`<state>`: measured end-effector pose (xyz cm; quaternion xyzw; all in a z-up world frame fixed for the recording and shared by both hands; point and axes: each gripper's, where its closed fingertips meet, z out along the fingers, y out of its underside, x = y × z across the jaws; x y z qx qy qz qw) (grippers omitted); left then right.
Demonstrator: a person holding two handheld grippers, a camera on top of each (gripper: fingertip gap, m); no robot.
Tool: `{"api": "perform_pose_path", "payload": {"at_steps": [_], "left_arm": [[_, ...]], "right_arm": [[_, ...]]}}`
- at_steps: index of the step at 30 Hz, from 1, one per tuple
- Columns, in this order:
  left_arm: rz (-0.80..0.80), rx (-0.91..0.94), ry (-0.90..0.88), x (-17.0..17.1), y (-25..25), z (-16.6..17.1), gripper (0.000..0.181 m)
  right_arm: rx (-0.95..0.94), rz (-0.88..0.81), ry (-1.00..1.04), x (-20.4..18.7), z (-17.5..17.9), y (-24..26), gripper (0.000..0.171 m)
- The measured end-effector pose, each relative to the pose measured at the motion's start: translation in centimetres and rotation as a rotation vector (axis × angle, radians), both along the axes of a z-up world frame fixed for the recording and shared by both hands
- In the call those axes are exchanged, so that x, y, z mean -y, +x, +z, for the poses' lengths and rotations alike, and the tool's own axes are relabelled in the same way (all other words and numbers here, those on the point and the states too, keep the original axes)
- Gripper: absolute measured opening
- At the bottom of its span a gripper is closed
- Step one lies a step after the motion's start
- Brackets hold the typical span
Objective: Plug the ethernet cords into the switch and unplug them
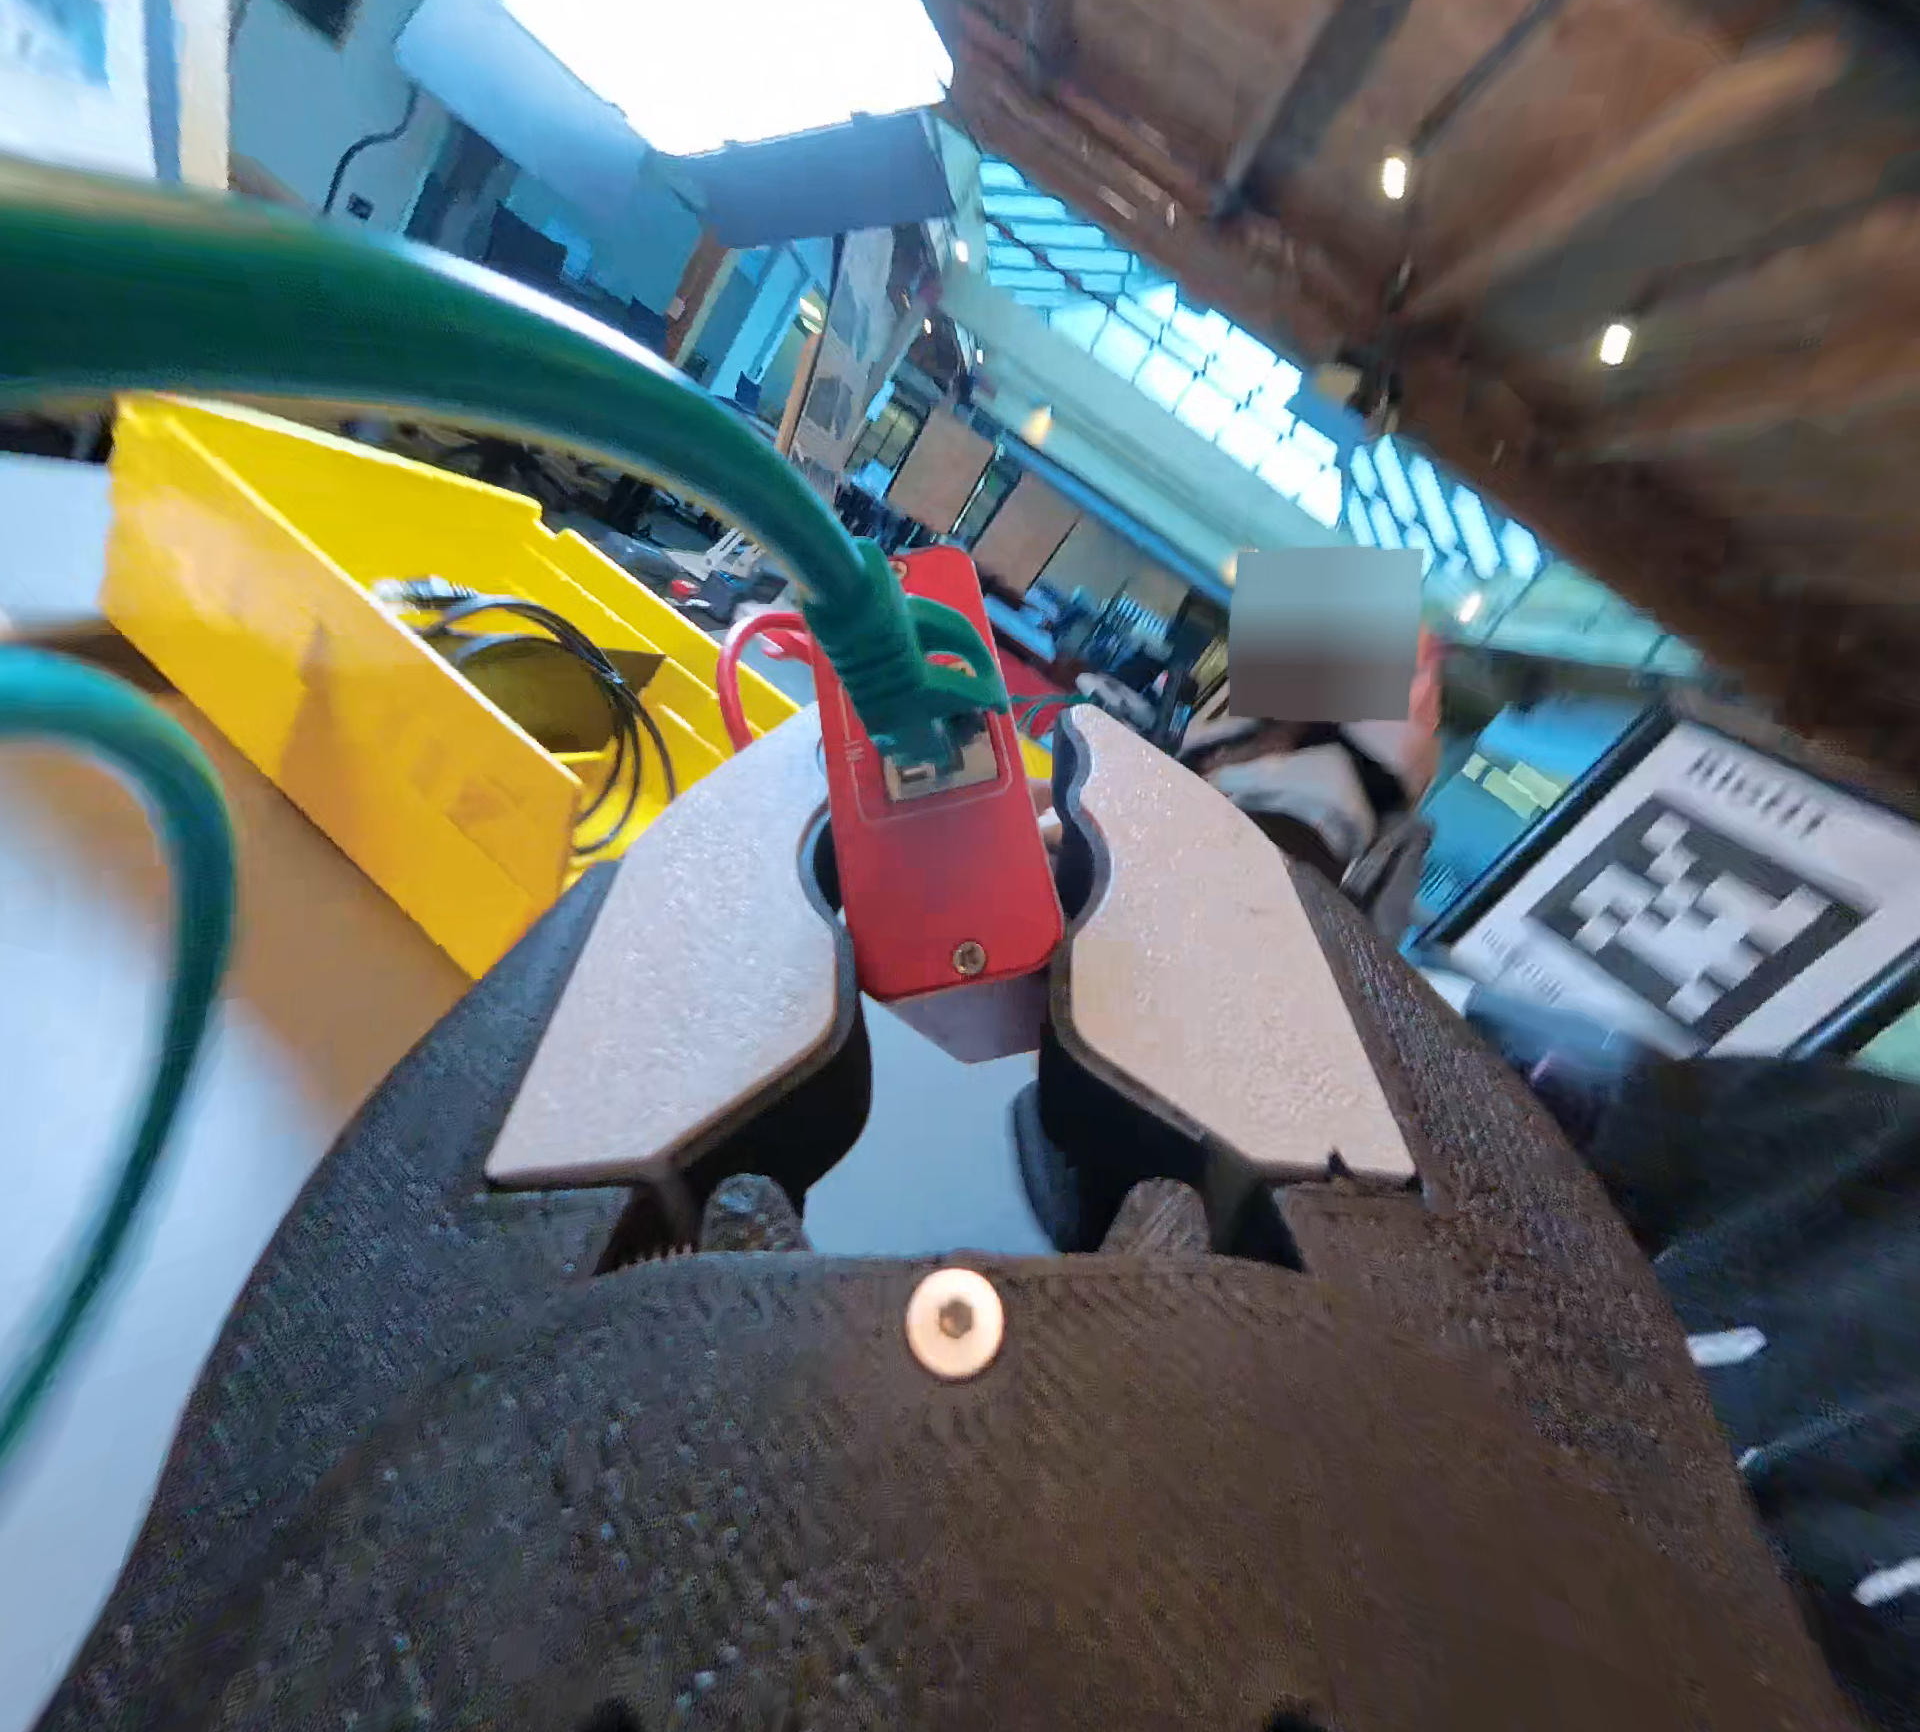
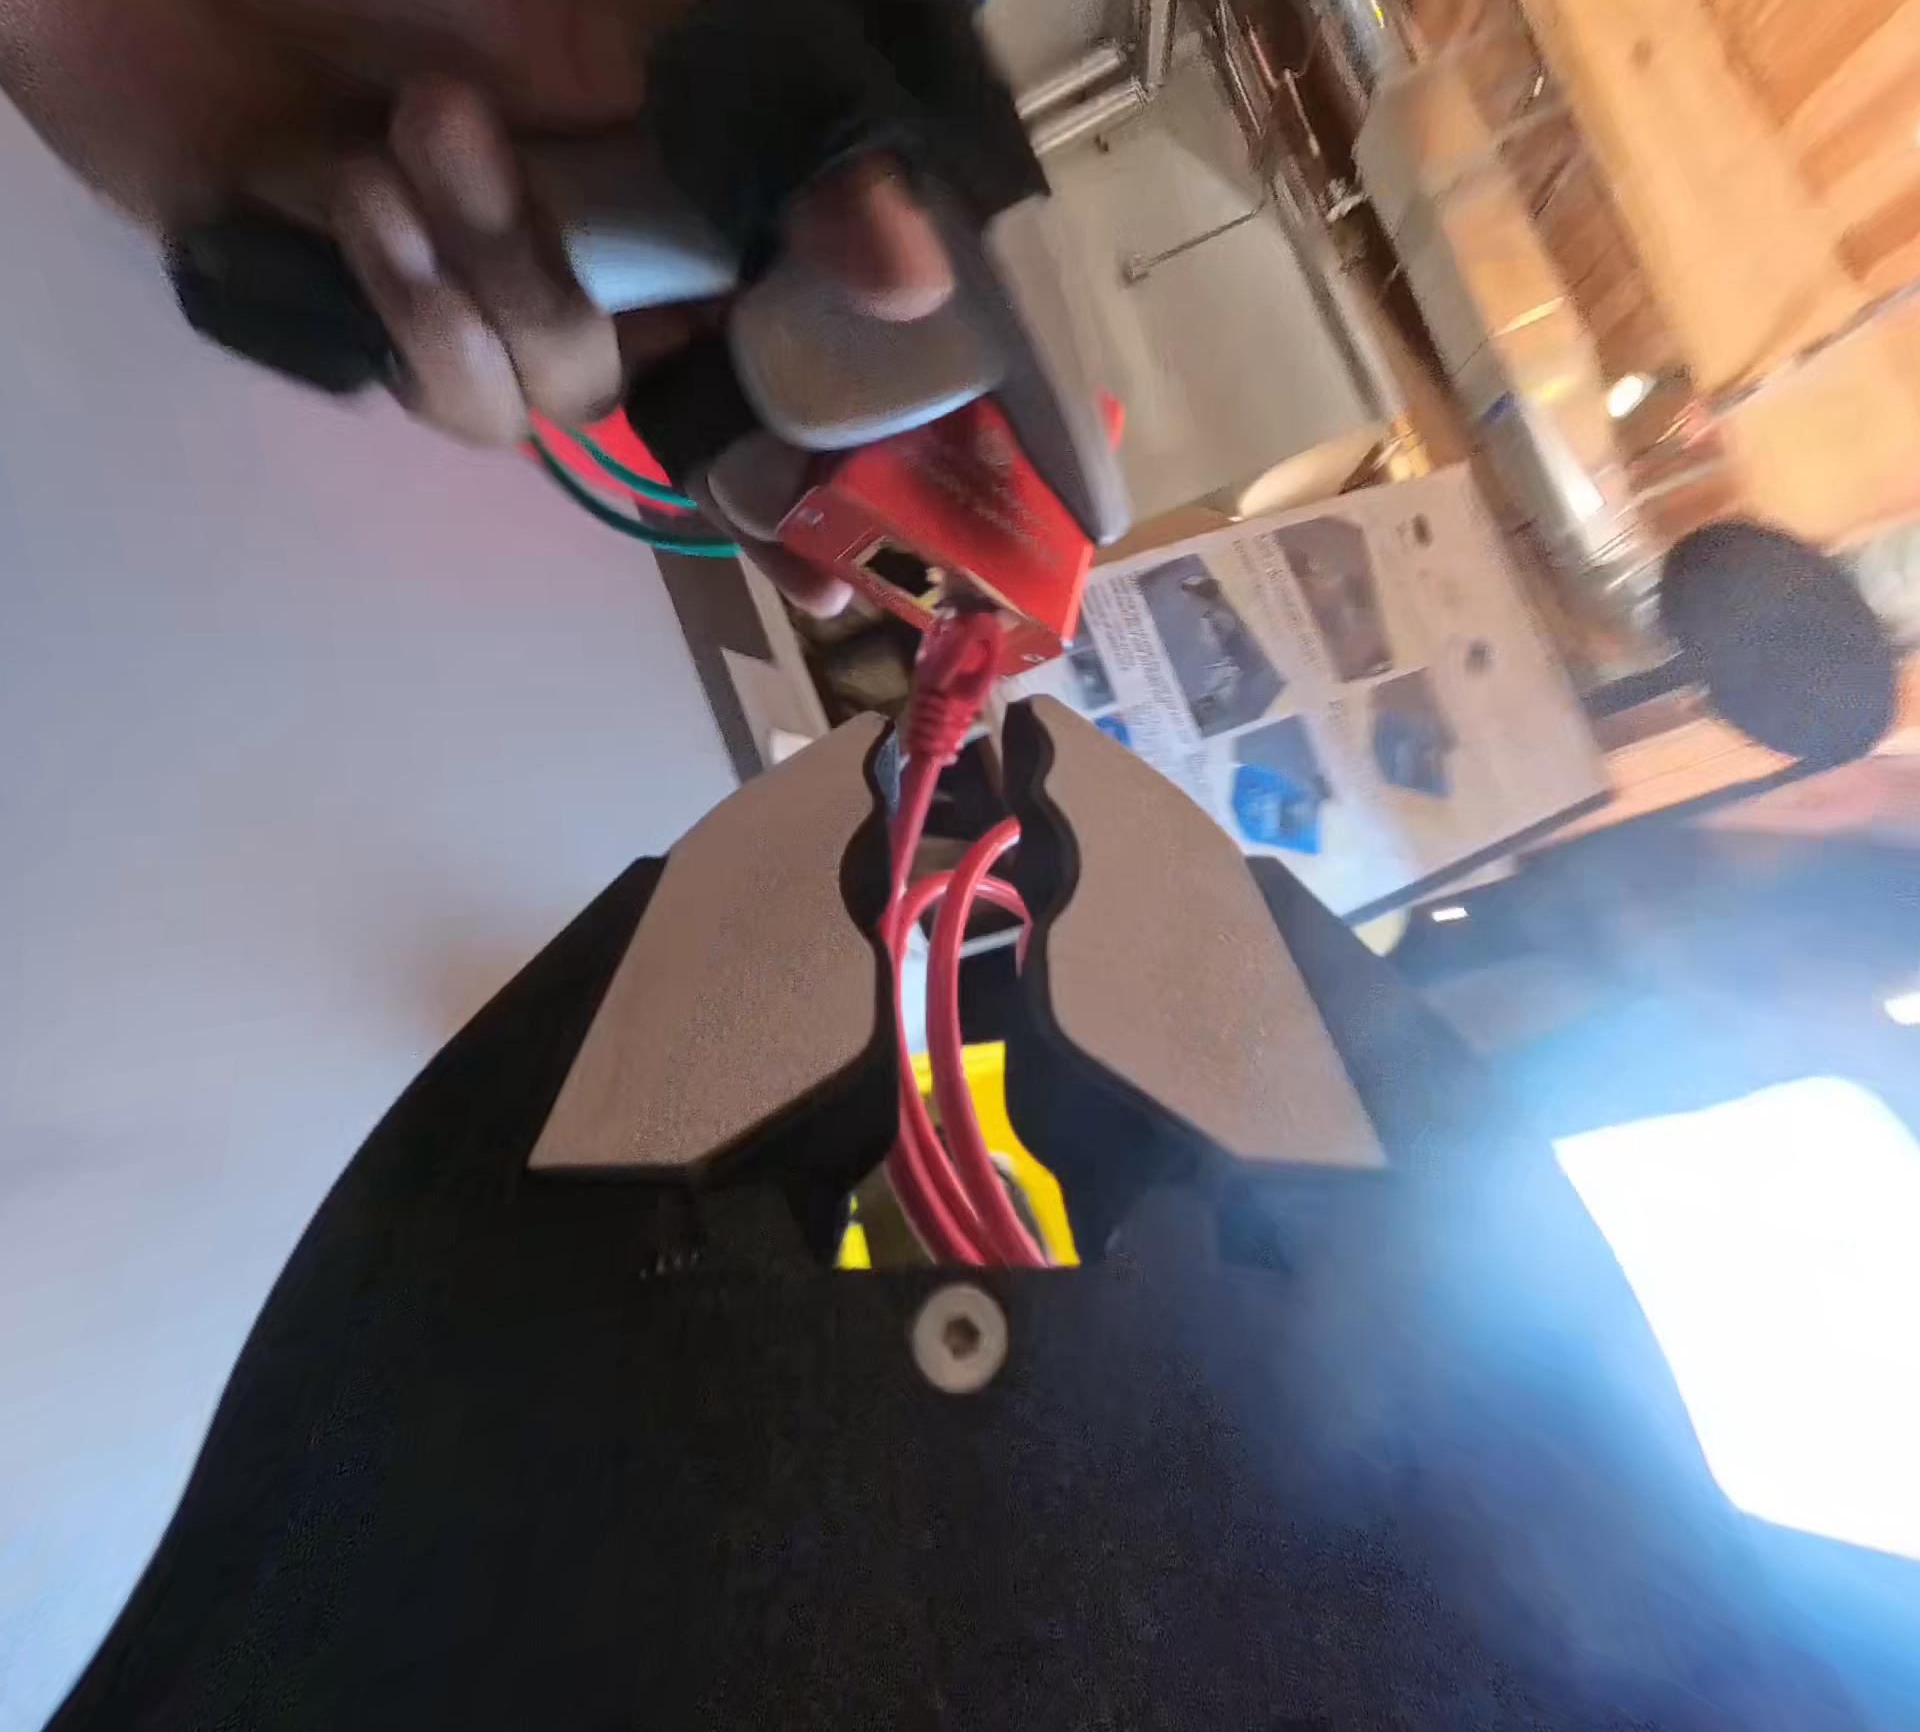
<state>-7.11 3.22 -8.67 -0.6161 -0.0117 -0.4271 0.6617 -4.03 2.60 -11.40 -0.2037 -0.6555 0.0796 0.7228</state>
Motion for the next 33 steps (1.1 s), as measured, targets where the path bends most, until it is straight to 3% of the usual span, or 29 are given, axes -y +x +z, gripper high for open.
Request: {"api": "perform_pose_path", "payload": {"at_steps": [2, 5, 8, 10, 12, 15, 18, 21, 29, 33], "left_arm": [[-0.011, -0.189, 0.039, 0.3, -0.2, 0.8, 0.036], [-0.108, -0.43, 0.089, 1.1, 1.1, 1.8, 0.036], [-0.186, -0.594, 0.098, 1.6, 3.0, 2.3, 0.036], [-0.174, -0.691, 0.095, 1.6, 3.0, 2.4, 0.037], [-0.244, -0.701, 0.103, 2.4, 3.6, 2.6, 0.036], [-0.225, -0.751, 0.099, 2.2, 3.8, 1.9, 0.036], [-0.28, -0.726, 0.098, 2.3, 4.8, 1.4, 0.036], [-0.28, -0.721, 0.092, 2.2, 5.0, 1.2, 0.036], [-0.13, -0.627, 0.116, 0.5, 4.5, 2.4, 0.04], [-0.086, -0.607, 0.13, 0.1, 4.7, 2.9, 0.032]], "right_arm": [[-0.033, 0.096, -0.25, 1.0, 1.9, 1.0, 0.019], [0.078, 0.263, -0.703, 1.7, 3.4, 1.5, 0.02], [0.266, 0.419, -0.988, 2.5, 2.9, 1.1, 0.024], [0.287, 0.475, -1.096, 2.0, 3.0, 0.7, 0.024], [0.283, 0.503, -1.164, 1.5, 2.4, 0.3, 0.025], [0.33, 0.609, -1.243, 2.8, 1.1, 0.1, 0.028], [0.332, 0.675, -1.27, 3.7, 0.2, -0.3, 0.017], [0.315, 0.751, -1.311, 3.9, -0.1, -0.2, 0.016], [0.177, 0.803, -1.397, 2.5, 0.7, 0.2, 0.015], [0.097, 0.774, -1.444, 1.7, 1.2, 0.4, 0.015]]}}
